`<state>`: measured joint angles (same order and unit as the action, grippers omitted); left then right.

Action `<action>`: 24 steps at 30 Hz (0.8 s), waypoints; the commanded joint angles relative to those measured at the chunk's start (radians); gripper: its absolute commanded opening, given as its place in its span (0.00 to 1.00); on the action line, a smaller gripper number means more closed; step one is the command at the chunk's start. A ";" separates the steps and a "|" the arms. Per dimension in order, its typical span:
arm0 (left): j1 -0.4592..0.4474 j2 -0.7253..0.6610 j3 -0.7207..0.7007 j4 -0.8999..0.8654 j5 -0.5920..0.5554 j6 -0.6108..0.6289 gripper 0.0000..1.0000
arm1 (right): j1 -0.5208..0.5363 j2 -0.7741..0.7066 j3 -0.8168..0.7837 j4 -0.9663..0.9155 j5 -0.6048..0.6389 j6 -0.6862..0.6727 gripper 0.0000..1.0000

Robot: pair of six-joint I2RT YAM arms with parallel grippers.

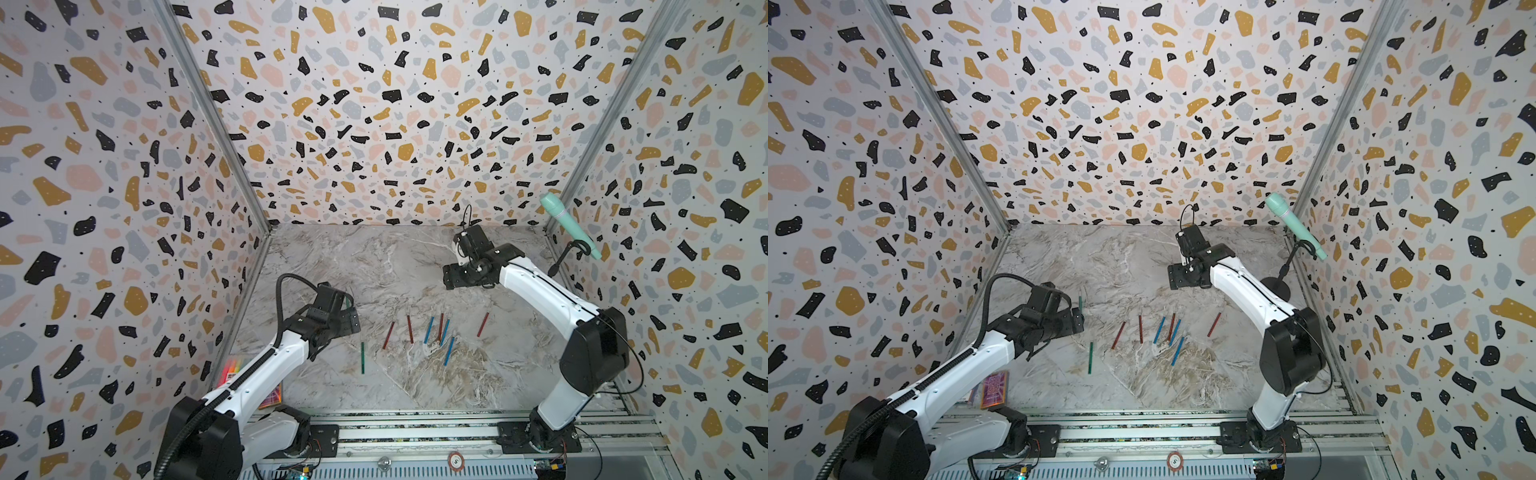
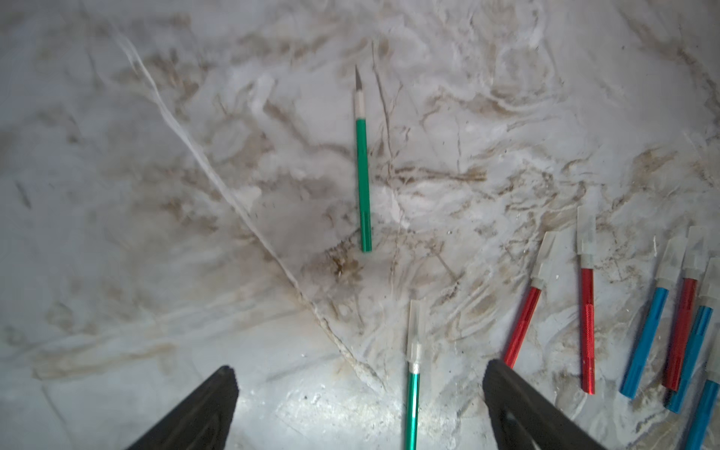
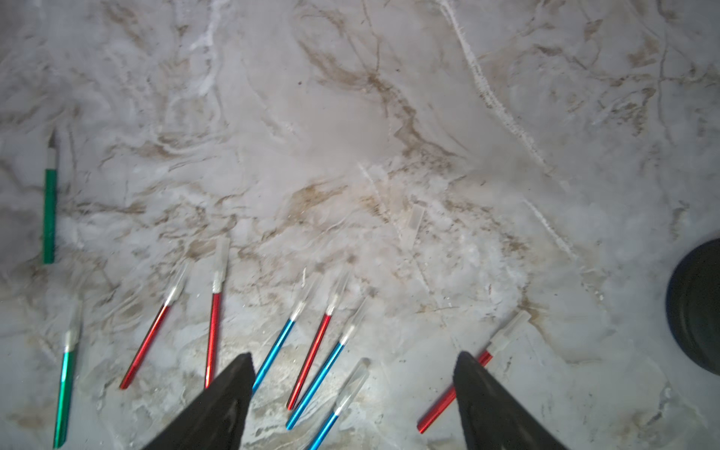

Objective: Remove protective caps from carving knives
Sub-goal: Place the protective sleeve at the center of the board, then pick up the carving knife from the center of the board.

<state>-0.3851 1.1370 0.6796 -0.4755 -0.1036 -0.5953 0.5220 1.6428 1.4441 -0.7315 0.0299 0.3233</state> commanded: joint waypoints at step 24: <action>-0.287 0.207 -0.067 -0.042 -0.044 -0.393 0.77 | 0.260 -0.577 -0.475 0.135 0.067 0.144 0.81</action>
<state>-0.6647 1.2922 0.5823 -0.4690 -0.1329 -0.9638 0.7658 1.0985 0.9749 -0.5903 0.0689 0.4480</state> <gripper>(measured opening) 0.779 0.814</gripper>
